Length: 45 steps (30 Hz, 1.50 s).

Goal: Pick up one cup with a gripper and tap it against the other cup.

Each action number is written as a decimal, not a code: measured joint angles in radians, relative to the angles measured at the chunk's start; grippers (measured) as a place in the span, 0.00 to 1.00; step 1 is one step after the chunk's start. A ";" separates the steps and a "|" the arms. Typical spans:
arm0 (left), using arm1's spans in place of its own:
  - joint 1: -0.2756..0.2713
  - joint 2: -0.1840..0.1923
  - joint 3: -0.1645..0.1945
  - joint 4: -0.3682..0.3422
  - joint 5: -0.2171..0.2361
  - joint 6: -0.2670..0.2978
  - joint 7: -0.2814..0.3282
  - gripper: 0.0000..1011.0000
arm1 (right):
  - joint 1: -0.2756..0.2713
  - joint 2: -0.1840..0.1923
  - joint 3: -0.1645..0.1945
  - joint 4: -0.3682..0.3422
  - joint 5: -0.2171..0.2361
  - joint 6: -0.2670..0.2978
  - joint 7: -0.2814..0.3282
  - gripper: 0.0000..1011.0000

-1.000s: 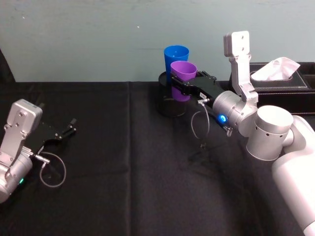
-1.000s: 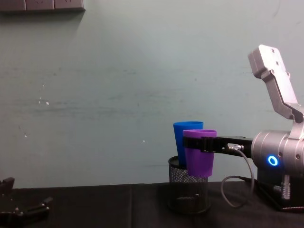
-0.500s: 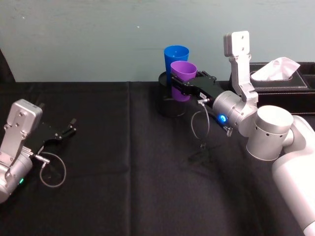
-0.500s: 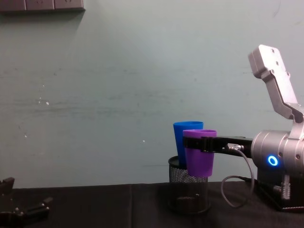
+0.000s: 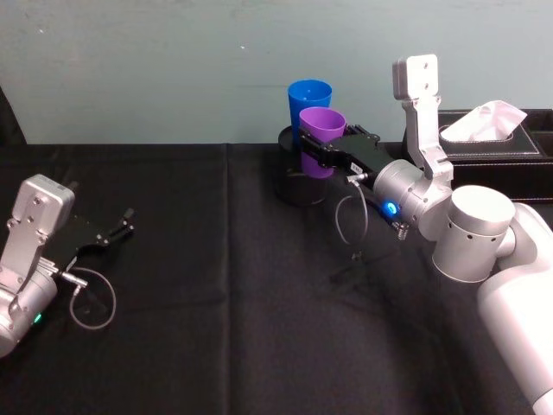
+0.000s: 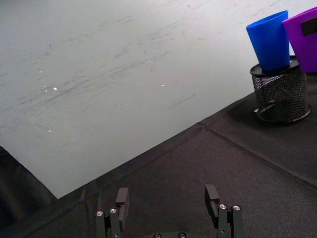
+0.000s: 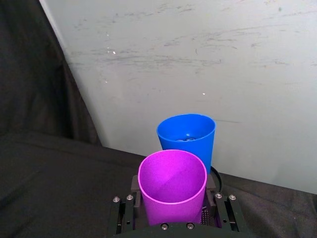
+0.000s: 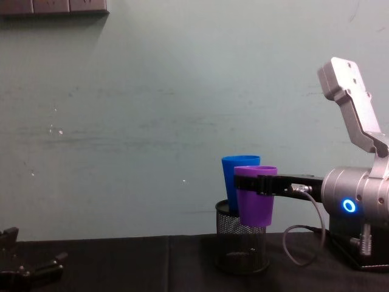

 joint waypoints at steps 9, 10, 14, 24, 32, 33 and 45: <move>0.000 0.000 0.000 0.000 0.000 0.000 0.000 0.99 | 0.000 0.000 0.000 0.000 0.000 0.000 0.000 0.72; 0.000 0.000 0.000 0.000 0.000 0.000 0.000 0.99 | 0.000 0.000 0.000 0.000 0.000 0.000 0.000 0.72; 0.000 0.000 0.000 0.000 0.000 0.000 0.000 0.99 | 0.000 0.000 0.000 0.000 0.000 0.000 0.000 0.72; 0.000 0.000 0.000 0.000 0.000 0.000 0.000 0.99 | 0.000 0.000 0.000 0.000 0.000 0.000 0.000 0.72; 0.000 0.000 0.000 0.000 0.000 0.000 0.000 0.99 | 0.000 0.000 0.000 0.000 0.000 0.000 0.000 0.72; 0.000 0.000 0.000 0.000 0.000 0.000 0.000 0.99 | 0.000 0.000 0.000 0.000 0.000 0.000 0.000 0.72; 0.000 0.000 0.000 0.000 0.000 0.000 0.000 0.99 | 0.000 0.000 0.000 0.000 0.000 0.000 0.000 0.72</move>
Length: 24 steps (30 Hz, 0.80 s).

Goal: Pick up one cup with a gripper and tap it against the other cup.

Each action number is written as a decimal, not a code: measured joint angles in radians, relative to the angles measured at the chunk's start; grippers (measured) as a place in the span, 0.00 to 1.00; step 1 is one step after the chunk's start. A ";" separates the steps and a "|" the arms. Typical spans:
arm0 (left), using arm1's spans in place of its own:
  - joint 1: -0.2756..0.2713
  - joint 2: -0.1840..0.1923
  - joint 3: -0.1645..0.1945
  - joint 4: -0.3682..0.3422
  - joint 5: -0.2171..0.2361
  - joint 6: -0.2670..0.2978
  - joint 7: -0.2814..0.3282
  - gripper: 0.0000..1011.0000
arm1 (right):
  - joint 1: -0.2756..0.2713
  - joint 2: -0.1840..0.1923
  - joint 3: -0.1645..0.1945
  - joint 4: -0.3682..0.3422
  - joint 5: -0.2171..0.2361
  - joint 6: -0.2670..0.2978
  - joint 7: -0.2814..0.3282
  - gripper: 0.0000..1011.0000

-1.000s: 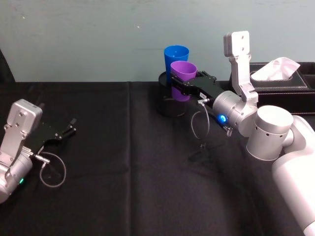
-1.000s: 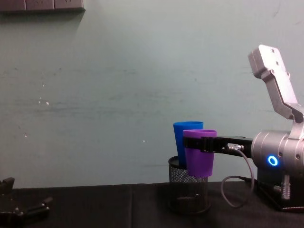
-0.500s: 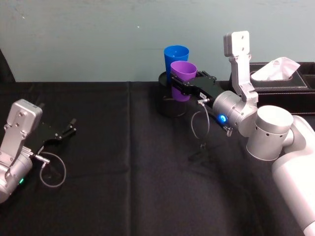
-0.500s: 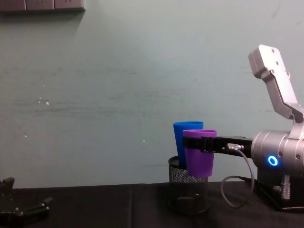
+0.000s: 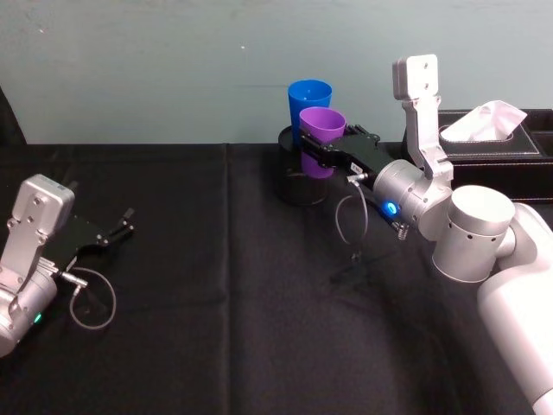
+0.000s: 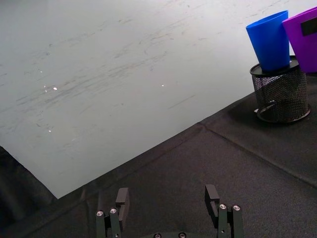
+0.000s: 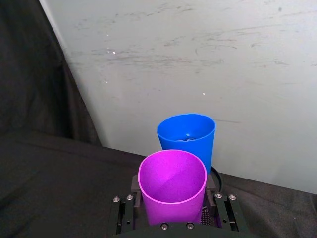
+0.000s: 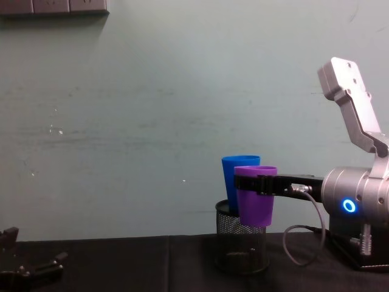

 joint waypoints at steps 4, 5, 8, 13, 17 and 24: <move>0.000 0.000 0.000 0.000 0.000 0.000 0.000 0.99 | 0.000 0.000 0.000 0.000 0.000 0.000 0.000 0.72; 0.000 0.000 0.000 0.000 0.000 0.000 0.000 0.99 | 0.000 0.000 0.000 0.000 0.000 0.000 0.000 0.72; 0.000 0.000 0.000 0.000 0.000 0.000 0.000 0.99 | 0.000 0.000 0.000 0.000 0.000 0.000 0.000 0.72; 0.000 0.000 0.000 0.000 0.000 0.000 0.000 0.99 | 0.000 0.000 0.000 0.000 0.000 0.000 0.000 0.72; 0.000 0.000 0.000 0.000 0.000 0.000 0.000 0.99 | 0.000 0.000 0.000 0.000 0.000 0.000 0.000 0.72; 0.000 0.000 0.000 0.000 0.000 0.000 0.000 0.99 | 0.000 0.000 0.000 0.000 0.000 0.000 0.000 0.72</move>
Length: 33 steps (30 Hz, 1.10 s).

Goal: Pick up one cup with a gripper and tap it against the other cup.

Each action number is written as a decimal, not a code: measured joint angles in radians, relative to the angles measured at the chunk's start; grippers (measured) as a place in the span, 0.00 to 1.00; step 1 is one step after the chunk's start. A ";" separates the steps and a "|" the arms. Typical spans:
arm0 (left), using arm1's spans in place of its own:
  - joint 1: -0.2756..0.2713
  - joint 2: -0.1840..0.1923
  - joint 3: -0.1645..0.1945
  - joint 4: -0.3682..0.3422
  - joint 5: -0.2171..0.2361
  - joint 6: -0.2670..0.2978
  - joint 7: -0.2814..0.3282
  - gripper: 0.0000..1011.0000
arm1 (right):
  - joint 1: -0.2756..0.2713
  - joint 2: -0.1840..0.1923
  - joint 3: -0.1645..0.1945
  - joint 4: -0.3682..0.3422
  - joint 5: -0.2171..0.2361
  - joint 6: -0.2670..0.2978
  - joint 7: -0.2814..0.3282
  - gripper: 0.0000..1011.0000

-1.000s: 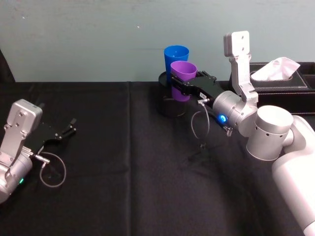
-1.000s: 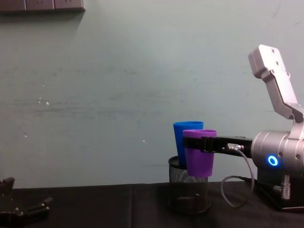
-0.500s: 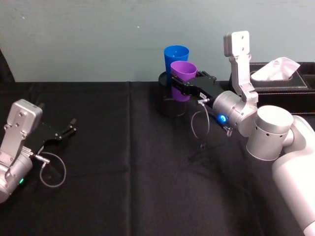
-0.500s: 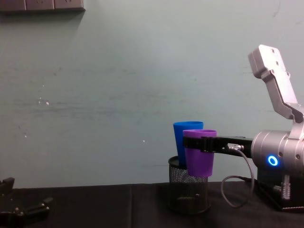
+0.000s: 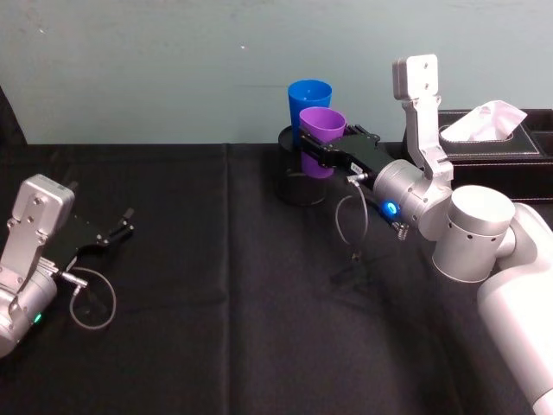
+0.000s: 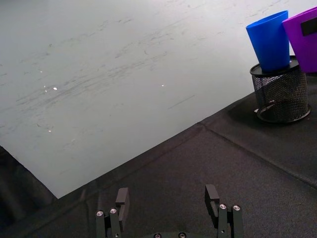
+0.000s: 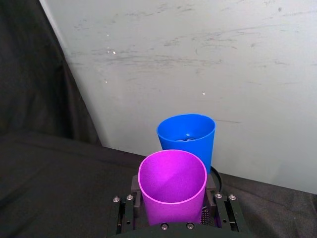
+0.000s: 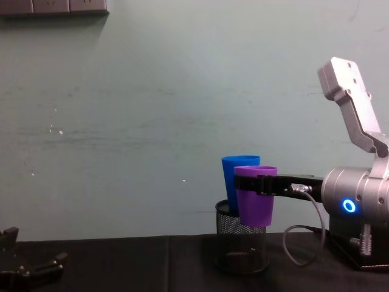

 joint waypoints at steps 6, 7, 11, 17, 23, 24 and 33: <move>0.000 0.000 0.000 0.000 0.000 0.000 0.000 0.99 | 0.000 0.000 0.000 0.000 0.000 0.000 0.000 0.72; 0.000 0.000 0.000 0.000 0.000 0.000 0.000 0.99 | 0.000 0.000 0.000 0.000 0.000 0.000 0.000 0.72; 0.000 0.000 0.000 0.000 0.000 0.000 0.000 0.99 | 0.000 0.000 0.000 0.000 0.000 0.000 0.000 0.72; 0.000 0.000 0.000 0.000 0.000 0.000 0.000 0.99 | 0.000 0.000 0.000 0.000 0.000 0.000 0.000 0.72; 0.000 0.000 0.000 0.000 0.000 0.000 0.000 0.99 | 0.000 0.000 0.000 0.000 0.000 0.000 0.000 0.72; 0.000 0.000 0.000 0.000 0.000 0.000 0.000 0.99 | 0.000 0.000 0.000 0.000 0.000 0.000 0.000 0.72; 0.000 0.000 0.000 0.000 0.000 0.000 0.000 0.99 | 0.000 0.000 0.000 0.000 0.000 0.000 0.000 0.72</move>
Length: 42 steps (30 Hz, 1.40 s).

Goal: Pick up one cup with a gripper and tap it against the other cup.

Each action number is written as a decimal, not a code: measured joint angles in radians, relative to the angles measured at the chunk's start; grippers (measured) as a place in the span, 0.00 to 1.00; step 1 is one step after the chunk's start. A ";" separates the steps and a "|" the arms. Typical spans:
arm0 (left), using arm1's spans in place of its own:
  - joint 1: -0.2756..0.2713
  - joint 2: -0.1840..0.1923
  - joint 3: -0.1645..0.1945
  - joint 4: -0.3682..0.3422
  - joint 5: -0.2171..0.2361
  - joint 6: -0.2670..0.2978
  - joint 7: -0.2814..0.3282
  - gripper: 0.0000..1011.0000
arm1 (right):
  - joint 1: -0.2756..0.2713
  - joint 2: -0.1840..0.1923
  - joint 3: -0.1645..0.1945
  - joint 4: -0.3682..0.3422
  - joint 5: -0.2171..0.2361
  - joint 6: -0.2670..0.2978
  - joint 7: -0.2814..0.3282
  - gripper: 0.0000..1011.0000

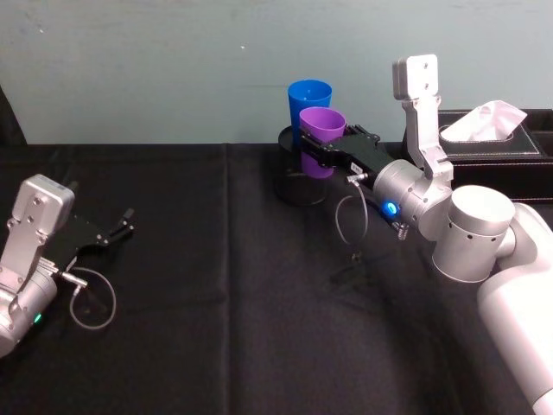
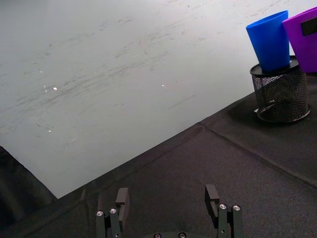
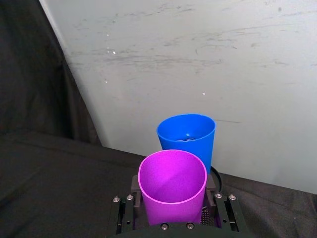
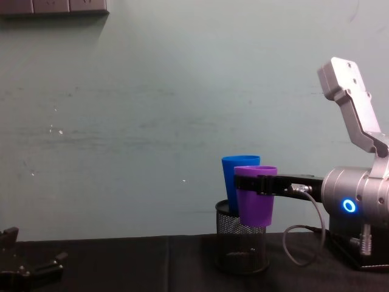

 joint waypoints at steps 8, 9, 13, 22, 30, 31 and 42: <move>0.000 0.000 0.000 0.000 0.000 0.000 0.000 0.99 | 0.000 0.000 0.000 0.000 0.000 0.000 0.000 0.72; 0.000 0.000 0.000 0.000 0.000 0.000 0.000 0.99 | 0.000 0.000 0.000 0.000 0.000 0.000 0.000 0.72; 0.000 0.000 0.000 0.000 0.000 0.000 0.000 0.99 | 0.000 0.000 0.000 0.000 0.000 0.000 0.000 0.72; 0.000 0.000 0.000 0.000 0.000 0.000 0.000 0.99 | 0.000 0.000 0.000 0.000 0.000 0.000 0.000 0.72; 0.000 0.000 0.000 0.000 0.000 0.000 0.000 0.99 | 0.000 0.000 0.000 0.000 0.000 0.000 0.000 0.72; 0.000 0.000 0.000 0.000 0.000 0.000 0.000 0.99 | 0.000 0.000 0.000 0.000 0.000 0.000 0.000 0.72; 0.000 0.000 0.000 0.000 0.000 0.000 0.000 0.99 | 0.000 0.000 0.000 0.000 0.000 0.000 0.000 0.72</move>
